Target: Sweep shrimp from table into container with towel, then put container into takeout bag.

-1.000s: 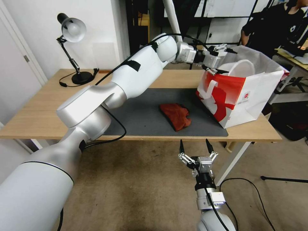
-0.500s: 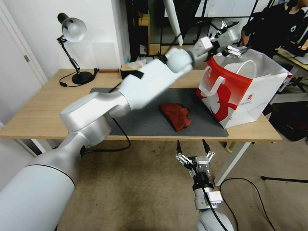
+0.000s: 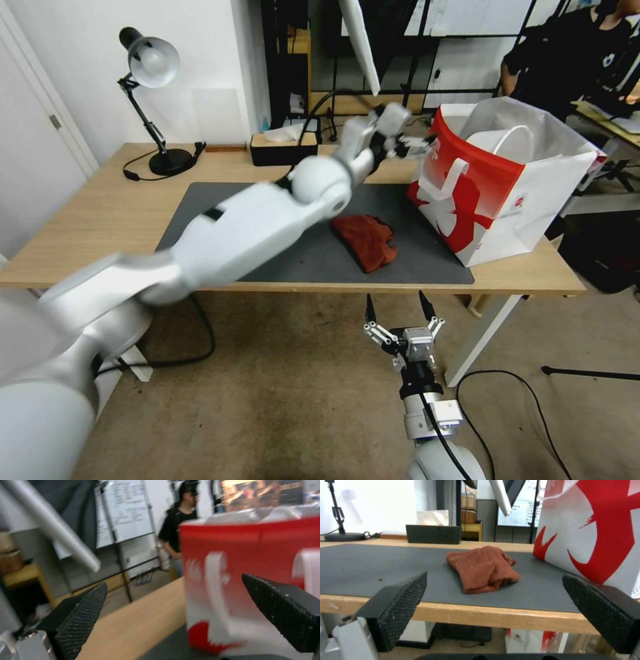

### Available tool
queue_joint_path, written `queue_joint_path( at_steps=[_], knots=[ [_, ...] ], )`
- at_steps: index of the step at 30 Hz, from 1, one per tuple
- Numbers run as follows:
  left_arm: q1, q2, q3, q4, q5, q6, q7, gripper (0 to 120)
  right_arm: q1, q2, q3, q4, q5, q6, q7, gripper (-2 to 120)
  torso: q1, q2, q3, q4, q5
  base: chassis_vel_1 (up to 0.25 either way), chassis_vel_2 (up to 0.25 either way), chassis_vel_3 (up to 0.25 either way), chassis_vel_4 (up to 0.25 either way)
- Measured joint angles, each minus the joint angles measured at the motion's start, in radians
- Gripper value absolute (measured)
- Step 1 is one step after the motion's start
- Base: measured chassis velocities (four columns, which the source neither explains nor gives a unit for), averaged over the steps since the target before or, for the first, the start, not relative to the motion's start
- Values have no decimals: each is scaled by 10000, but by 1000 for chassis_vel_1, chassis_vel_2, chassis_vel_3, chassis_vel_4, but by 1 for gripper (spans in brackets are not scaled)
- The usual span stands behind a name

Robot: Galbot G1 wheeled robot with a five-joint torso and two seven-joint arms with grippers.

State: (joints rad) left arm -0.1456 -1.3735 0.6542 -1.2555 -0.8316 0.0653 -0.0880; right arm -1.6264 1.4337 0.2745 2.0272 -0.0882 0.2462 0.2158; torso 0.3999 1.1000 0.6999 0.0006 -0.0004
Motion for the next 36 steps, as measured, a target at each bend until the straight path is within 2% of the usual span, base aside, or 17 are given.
queue_joint_path(
  at_steps=[1,2,5,6,9,10,13,14,18,19,20,22,23,24,26,29,36],
  knots=[
    [332,448,-135,-545,-109,273,-162,100,-8,7,2,10,0,-2,-7,100,-1,0,0,-1,-1,0,0,0,0],
    [332,448,-135,-545,-109,273,-162,100,-8,7,2,10,0,-2,-7,100,-1,0,0,-1,-1,0,0,0,0],
    [1286,1342,-490,-2026,-478,831,-1081,100,-55,16,-1,38,-4,-17,-19,100,0,0,0,-8,-1,0,0,0,0],
    [1286,1342,-490,-2026,-478,831,-1081,100,-55,16,-1,38,-4,-17,-19,100,0,0,0,-8,-1,0,0,0,0],
    [3171,2628,-1476,-3932,-311,1400,-2331,100,-165,22,30,178,-10,-67,-30,100,0,1,-1,-6,-1,0,0,0,0],
    [3171,2628,-1476,-3932,-311,1400,-2331,100,-165,22,30,178,-10,-67,-30,100,0,1,-1,-6,-1,0,0,0,0],
    [6402,4030,-3389,-5541,1314,1202,-2718,100,-313,2,84,410,-60,-186,-82,100,0,0,-1,-2,-3,0,0,0,0],
    [6402,4030,-3389,-5541,1314,1202,-2718,100,-313,2,84,410,-60,-186,-82,100,0,0,-1,-2,-3,0,0,0,0],
    [9434,4639,-5653,-6677,3181,590,-2874,100,-377,-4,138,590,-35,-202,-72,100,-1,1,-1,-6,3,0,0,0,0],
    [9434,4639,-5653,-6677,3181,590,-2874,100,-377,-4,138,590,-35,-202,-72,100,-1,1,-1,-6,3,0,0,0,0],
    [10713,4625,-6568,-7083,3807,276,-2887,100,-400,-2,193,698,50,-181,-33,100,-1,0,-1,-7,4,0,0,0,0],
    [12759,4458,-7704,-7653,4649,-300,-2908,100,-436,-41,324,869,266,-168,-13,100,-1,1,-2,-6,3,0,0,0,0],
    [12759,4458,-7704,-7653,4649,-300,-2908,100,-436,-41,324,869,266,-168,-13,100,-1,1,-2,-6,3,0,0,0,0],
    [13961,4301,-8169,-7917,5002,-666,-2915,100,-431,-90,439,964,429,-170,-6,100,-1,1,0,-5,3,0,0,0,0],
    [15387,3834,-8746,-8260,5539,-1280,-2899,100,-406,-167,685,1131,702,-251,-12,100,-2,2,-1,-6,4,0,0,0,0],
    [15869,3609,-8901,-8350,5709,-1551,-2888,100,-404,-193,762,1180,831,-314,-13,100,-2,1,0,-5,4,0,0,0,0],
    [17642,2497,-9440,-8359,6285,-2672,-2792,100,-418,-287,810,1202,1429,-464,-43,100,-2,1,0,-7,5,0,0,0,0]
  ],
)
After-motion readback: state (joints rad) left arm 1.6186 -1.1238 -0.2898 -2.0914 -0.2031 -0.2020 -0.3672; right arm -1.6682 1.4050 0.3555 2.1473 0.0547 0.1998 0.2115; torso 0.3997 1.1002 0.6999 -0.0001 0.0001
